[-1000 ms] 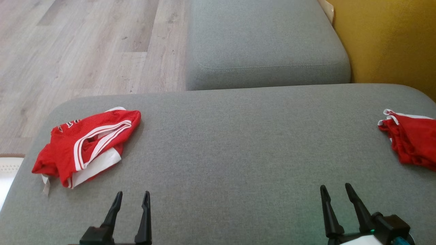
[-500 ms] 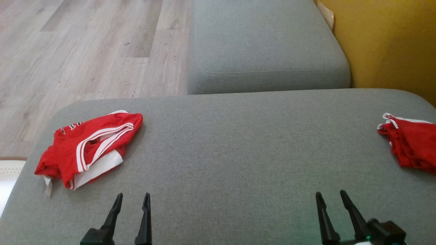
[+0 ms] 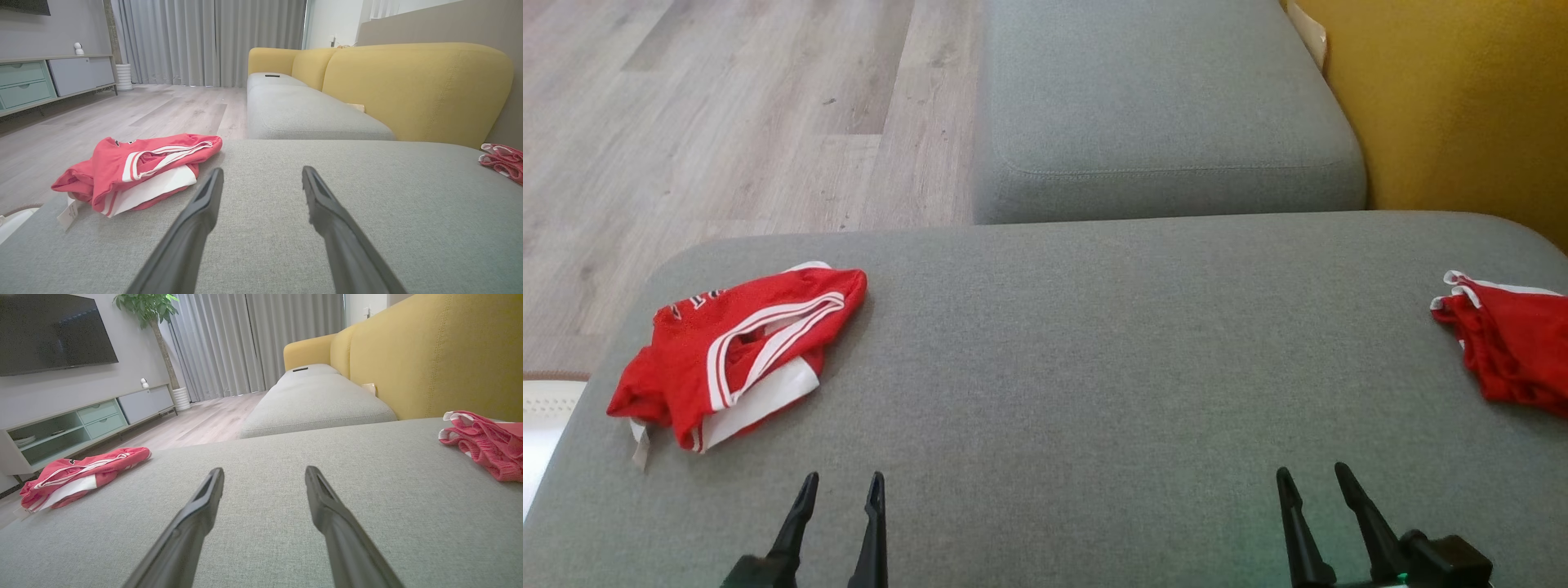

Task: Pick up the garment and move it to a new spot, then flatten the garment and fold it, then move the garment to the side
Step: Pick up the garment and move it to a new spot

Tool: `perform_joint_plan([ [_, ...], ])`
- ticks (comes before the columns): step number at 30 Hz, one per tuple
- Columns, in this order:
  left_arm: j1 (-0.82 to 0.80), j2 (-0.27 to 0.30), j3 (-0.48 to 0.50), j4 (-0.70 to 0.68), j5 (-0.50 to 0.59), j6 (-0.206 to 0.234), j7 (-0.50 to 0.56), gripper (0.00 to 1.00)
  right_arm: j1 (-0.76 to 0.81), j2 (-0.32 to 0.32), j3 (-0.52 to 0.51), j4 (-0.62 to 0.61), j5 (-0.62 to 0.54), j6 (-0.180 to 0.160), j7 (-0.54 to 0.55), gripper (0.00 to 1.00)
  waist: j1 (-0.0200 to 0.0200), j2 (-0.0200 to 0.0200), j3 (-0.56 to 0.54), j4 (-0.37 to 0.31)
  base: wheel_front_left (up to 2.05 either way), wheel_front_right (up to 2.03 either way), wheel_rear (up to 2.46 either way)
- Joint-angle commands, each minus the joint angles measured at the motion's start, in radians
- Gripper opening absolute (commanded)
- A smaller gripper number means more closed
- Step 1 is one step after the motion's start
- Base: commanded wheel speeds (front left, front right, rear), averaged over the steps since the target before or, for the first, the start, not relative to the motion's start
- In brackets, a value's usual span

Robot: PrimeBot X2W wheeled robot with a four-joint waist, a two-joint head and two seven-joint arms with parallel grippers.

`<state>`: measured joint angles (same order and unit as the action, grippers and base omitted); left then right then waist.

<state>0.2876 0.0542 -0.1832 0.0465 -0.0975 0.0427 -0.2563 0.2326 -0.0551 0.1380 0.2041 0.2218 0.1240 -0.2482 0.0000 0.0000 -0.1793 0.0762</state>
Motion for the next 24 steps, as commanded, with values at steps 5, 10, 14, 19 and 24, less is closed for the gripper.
perform_joint_plan([
  [5, -0.053, -0.004, 0.034, -0.031, 0.009, -0.007, -0.006, 1.0, -0.035, -0.004, 0.02, -0.033, 0.003, 0.007, -0.014, 1.0, 0.0, 0.0, 0.007, 0.005, 0.0, 0.0, 0.0],
  [10, -0.06, -0.004, 0.035, -0.031, 0.01, -0.015, -0.006, 1.0, -0.029, -0.001, 0.012, -0.035, 0.004, 0.007, -0.014, 1.0, 0.0, 0.0, 0.017, 0.041, 0.0, 0.0, 0.0],
  [14, -0.071, -0.004, 0.041, -0.033, 0.012, -0.022, -0.006, 1.0, -0.03, 0.001, 0.011, -0.041, 0.005, 0.007, -0.014, 1.0, 0.0, 0.0, 0.032, 0.099, 0.0, 0.0, 0.0],
  [19, -0.078, -0.004, 0.056, -0.032, 0.023, -0.031, -0.006, 1.0, -0.037, 0.004, 0.01, -0.047, 0.008, 0.007, -0.014, 1.0, 0.0, 0.0, 0.054, 0.202, 0.0, 0.0, 0.0],
  [24, -0.086, -0.004, 0.08, -0.034, 0.03, -0.039, -0.006, 1.0, -0.057, 0.005, 0.016, -0.052, 0.022, 0.007, -0.014, 1.0, 0.0, 0.0, 0.085, 0.31, 0.0, 0.0, 0.0],
])
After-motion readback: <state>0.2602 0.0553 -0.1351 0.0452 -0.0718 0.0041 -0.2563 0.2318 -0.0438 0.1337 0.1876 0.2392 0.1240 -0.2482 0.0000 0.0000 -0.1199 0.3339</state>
